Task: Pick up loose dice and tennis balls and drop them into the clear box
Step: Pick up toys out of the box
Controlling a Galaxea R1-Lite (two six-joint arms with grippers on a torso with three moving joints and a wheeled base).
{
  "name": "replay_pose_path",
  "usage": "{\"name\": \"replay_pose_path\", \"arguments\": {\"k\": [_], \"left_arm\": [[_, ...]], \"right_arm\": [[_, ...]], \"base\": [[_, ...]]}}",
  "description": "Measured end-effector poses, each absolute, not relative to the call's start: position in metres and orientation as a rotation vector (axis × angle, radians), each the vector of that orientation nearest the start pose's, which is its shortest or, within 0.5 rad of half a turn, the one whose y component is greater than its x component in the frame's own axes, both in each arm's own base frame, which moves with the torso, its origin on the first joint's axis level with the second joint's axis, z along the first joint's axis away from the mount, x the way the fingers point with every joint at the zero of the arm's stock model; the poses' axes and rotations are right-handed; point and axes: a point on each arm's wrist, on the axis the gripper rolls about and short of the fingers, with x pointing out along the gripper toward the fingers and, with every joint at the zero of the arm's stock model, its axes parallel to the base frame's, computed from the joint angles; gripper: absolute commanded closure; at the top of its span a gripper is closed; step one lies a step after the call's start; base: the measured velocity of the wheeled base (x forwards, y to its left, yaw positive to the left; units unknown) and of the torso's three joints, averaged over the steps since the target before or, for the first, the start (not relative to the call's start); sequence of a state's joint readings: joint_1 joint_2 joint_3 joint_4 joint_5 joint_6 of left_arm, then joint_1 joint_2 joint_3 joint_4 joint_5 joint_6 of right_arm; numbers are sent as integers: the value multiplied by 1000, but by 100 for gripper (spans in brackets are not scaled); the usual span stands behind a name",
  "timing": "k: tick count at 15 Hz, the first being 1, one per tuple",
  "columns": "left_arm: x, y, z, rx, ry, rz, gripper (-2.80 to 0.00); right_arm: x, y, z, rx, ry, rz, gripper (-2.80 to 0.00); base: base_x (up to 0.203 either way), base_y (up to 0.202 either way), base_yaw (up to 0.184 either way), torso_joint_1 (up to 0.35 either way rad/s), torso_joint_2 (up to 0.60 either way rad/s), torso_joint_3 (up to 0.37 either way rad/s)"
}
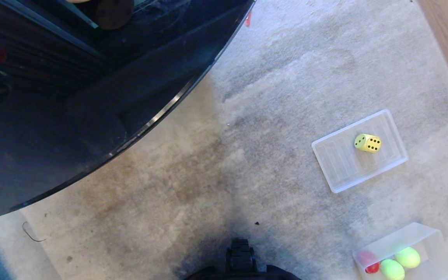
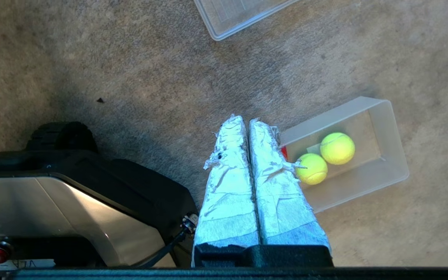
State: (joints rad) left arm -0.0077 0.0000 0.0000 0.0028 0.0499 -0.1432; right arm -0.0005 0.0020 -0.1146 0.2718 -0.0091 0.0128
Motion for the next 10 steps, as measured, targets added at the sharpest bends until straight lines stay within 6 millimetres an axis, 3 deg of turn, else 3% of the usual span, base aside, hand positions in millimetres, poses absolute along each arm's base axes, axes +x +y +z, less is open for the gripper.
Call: {"name": "replay_pose_path", "arguments": {"k": [2,5,7,10], "left_arm": [[-23,1,75,-143,0,42,0],[-23,1,75,-143,0,42,0],[-23,1,75,-143,0,43,0],[-23,1,75,-143,0,42,0]], "right_arm": [[-34,0,93,21,164,-18,0],[-20,-1,140,85,211,-47,0],[6,-1,172,119,277,-89,0],[72,-5,200,174,356,-159,0]], "base": [[0,0,0,0,0,0],[0,0,0,0,0,0],[0,0,0,0,0,0],[0,0,0,0,0,0]]}}
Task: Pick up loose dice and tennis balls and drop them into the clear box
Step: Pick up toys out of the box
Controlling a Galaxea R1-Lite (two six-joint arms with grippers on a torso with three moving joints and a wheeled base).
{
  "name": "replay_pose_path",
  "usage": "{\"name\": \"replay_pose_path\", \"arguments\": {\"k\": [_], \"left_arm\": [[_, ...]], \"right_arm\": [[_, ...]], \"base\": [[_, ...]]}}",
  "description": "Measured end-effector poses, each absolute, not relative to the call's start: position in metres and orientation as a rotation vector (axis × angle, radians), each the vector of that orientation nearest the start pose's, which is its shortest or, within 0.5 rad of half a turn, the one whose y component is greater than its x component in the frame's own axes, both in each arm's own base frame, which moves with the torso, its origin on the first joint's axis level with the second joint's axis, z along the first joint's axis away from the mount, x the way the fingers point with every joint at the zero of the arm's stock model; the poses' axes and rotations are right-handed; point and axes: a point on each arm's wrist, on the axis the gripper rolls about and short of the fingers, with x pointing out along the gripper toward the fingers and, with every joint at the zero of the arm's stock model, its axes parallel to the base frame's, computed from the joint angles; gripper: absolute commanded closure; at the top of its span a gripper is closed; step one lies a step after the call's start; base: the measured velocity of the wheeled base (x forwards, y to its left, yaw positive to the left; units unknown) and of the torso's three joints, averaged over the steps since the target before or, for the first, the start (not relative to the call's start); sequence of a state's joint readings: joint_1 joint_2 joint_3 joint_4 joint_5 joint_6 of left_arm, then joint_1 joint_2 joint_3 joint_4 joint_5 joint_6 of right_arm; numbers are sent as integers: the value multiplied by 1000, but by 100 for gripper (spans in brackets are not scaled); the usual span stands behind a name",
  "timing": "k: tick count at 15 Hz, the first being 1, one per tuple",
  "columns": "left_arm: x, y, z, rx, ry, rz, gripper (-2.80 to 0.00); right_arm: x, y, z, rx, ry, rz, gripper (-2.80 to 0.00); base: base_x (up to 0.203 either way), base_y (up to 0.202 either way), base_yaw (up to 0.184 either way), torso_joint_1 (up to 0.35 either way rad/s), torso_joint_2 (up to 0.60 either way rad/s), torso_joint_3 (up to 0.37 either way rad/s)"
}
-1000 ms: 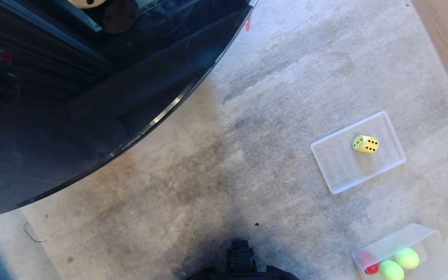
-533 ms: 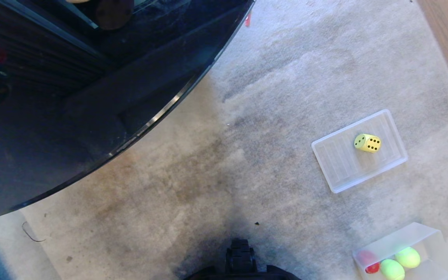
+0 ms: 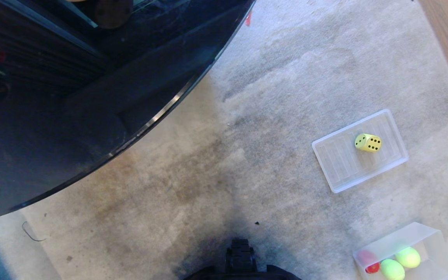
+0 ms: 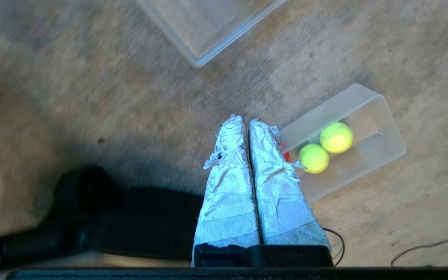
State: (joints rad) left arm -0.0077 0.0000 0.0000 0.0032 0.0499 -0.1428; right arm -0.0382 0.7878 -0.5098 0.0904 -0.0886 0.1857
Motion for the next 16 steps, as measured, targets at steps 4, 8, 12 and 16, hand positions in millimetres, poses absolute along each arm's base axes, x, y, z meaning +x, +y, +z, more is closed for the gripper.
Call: {"name": "replay_pose_path", "arguments": {"k": [4,8,12,16], "left_arm": [[-23,1,75,-143,0,42,0],[-23,1,75,-143,0,42,0],[-23,1,75,-143,0,43,0],[-23,1,75,-143,0,42,0]], "right_arm": [[179,-13,189,225,406,-252,0],[278,-27,159,280,318,-309,0],[326,-38,145,370,261,-337,-280],[339,-36,143,402,253,-310,-280]], "base": [[0,0,0,0,0,0],[0,0,0,0,0,0],[0,0,0,0,0,0],[0,0,0,0,0,0]]}}
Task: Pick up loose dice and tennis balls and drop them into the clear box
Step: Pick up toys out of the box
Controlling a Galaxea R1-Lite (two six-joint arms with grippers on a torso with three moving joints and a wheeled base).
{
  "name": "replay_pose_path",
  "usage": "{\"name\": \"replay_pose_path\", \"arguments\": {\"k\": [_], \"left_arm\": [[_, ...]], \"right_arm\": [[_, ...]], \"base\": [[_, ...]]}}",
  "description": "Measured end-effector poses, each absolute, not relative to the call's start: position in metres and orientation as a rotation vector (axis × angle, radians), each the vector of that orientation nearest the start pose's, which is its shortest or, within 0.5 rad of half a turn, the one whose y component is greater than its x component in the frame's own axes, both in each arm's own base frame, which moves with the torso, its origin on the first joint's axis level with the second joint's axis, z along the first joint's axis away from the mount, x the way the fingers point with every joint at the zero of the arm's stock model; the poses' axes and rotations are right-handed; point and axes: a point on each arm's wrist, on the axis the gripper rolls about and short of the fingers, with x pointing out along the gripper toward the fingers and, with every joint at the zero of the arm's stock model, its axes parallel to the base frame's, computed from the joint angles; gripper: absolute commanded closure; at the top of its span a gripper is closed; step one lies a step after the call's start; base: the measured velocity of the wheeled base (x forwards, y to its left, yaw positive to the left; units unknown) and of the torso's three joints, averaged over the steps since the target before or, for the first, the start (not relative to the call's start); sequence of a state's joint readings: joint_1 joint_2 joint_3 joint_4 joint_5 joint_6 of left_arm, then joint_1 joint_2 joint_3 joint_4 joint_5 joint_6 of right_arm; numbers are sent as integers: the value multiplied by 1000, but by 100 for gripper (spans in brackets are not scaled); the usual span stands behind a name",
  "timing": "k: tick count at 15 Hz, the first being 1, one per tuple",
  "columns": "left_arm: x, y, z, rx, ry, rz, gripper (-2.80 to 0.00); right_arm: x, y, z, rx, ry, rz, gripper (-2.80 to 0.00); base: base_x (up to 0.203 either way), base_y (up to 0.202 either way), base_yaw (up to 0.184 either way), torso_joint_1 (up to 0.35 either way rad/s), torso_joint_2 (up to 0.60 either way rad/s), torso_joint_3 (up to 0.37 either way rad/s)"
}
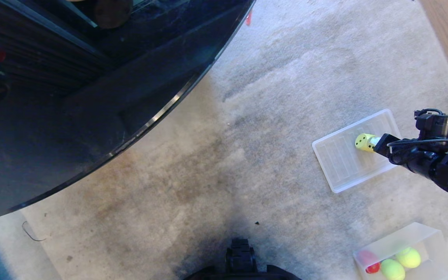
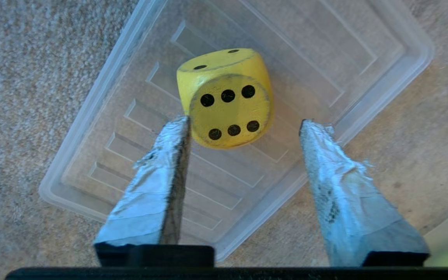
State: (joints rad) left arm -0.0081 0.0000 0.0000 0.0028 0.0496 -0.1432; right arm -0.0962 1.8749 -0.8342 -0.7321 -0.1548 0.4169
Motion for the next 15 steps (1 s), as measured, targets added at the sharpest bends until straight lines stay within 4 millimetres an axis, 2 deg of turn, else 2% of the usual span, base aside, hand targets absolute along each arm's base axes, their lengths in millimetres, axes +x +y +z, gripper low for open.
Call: {"name": "replay_pose_path", "arguments": {"k": [5,12,13,15], "left_arm": [[-23,1,75,-143,0,42,0],[-23,1,75,-143,0,42,0],[-23,1,75,-143,0,43,0],[-23,1,75,-143,0,43,0]], "right_arm": [[359,-37,134,543,227,-322,-280],[380,-39,121,558,249,-283,-280],[382,-39,120,558,249,-283,0],[385,-40,120,556,242,-282,0]], "base": [[0,0,0,0,0,0],[0,0,0,0,0,0],[0,0,0,0,0,0],[0,0,0,0,0,0]]}}
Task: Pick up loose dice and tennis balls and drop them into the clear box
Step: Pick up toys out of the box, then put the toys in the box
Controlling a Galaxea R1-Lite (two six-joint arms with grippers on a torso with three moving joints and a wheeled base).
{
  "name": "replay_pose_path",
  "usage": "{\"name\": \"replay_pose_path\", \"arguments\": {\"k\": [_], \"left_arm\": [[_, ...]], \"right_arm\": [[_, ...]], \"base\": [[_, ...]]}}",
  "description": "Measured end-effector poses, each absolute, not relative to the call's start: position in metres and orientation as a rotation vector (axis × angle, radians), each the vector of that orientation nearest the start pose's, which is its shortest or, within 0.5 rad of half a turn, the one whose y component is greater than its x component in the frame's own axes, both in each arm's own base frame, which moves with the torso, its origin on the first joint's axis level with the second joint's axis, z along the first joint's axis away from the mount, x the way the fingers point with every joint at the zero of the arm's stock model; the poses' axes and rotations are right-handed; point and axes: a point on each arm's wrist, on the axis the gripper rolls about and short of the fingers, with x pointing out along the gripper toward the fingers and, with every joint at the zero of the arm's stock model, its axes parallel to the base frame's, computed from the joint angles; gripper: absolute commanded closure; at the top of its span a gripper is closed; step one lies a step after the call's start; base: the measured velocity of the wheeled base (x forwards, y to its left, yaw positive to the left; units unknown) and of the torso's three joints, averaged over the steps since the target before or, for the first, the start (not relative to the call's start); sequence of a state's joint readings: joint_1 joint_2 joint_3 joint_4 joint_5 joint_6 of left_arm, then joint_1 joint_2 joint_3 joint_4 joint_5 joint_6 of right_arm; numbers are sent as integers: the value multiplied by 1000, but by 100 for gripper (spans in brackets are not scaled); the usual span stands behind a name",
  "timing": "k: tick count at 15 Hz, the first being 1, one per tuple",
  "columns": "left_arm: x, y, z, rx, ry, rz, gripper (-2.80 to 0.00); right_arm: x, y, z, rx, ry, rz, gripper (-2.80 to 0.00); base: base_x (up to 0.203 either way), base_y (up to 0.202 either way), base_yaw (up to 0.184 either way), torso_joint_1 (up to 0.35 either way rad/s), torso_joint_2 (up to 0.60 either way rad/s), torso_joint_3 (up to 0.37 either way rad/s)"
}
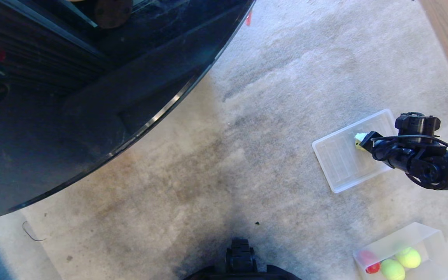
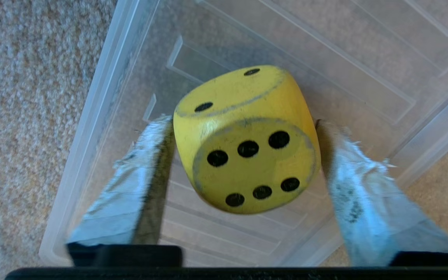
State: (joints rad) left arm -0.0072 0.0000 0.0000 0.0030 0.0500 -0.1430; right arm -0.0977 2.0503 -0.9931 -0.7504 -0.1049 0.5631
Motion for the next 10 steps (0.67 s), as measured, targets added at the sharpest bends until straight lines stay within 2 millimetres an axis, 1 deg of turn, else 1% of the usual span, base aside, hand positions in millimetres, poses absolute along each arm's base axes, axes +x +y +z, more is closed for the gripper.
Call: {"name": "replay_pose_path", "arguments": {"k": [3,6,8,10], "left_arm": [[-23,1,75,-143,0,42,0],[-23,1,75,-143,0,42,0],[-23,1,75,-143,0,42,0],[-23,1,75,-143,0,42,0]], "right_arm": [[389,-40,120,535,229,-282,0],[381,-39,119,507,249,-279,0],[366,-38,124,483,270,-275,0],[341,-34,130,425,312,-270,0]], "base": [[0,0,0,0,0,0],[0,0,0,0,0,0],[0,0,0,0,0,0],[0,0,0,0,0,0]]}}
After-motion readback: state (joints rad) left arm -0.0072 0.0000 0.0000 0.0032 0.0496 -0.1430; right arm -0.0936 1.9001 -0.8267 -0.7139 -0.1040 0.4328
